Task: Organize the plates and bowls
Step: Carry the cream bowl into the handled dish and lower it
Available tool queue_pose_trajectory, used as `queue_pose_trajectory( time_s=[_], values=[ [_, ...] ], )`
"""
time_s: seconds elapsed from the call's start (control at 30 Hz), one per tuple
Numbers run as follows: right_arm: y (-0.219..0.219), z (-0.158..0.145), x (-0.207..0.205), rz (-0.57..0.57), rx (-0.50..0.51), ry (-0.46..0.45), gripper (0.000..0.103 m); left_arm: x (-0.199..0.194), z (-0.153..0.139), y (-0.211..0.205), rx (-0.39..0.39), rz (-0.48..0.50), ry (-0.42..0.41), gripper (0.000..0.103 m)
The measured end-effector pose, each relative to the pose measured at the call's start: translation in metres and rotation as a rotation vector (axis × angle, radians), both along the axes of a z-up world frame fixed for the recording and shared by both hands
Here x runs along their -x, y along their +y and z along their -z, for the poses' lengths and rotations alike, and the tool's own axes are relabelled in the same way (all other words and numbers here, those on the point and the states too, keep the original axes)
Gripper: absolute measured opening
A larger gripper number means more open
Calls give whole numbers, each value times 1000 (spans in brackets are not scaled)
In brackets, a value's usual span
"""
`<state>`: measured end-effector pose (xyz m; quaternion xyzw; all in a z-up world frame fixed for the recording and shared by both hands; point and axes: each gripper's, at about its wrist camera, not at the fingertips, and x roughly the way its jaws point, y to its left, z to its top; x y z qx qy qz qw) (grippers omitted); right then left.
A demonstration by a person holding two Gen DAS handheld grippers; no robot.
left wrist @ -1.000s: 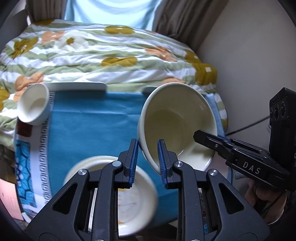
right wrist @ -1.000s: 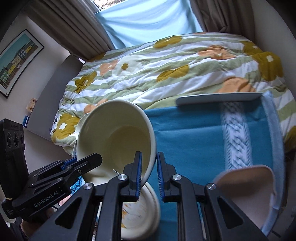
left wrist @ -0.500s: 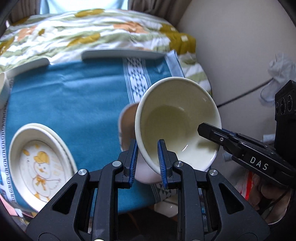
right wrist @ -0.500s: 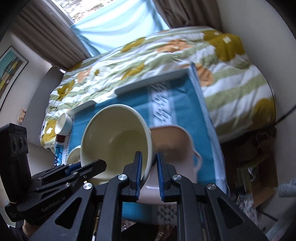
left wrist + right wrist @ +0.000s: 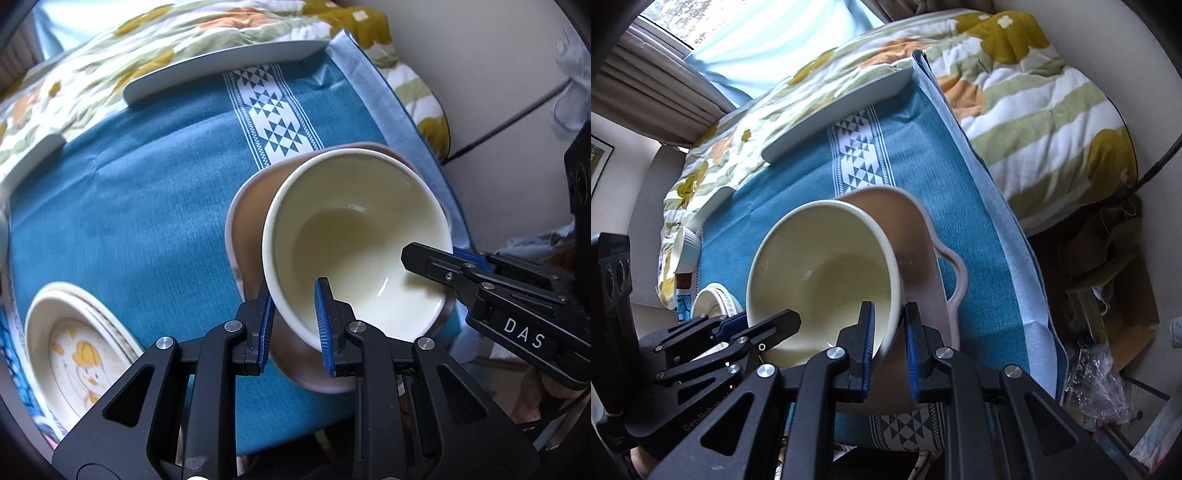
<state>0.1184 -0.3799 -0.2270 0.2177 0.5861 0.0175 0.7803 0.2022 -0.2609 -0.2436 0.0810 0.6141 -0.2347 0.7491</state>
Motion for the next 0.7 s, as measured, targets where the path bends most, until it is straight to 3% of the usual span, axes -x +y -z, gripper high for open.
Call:
queue_pose_trajectory(
  time_s=[0.33,0.7],
  values=[
    [1,15,1,39,15,48,15,-5,12,-8,-51,81,-12,19],
    [2,12,-1,26,22,78,15,-6,10,-11,-64,91,-31,19]
  ],
)
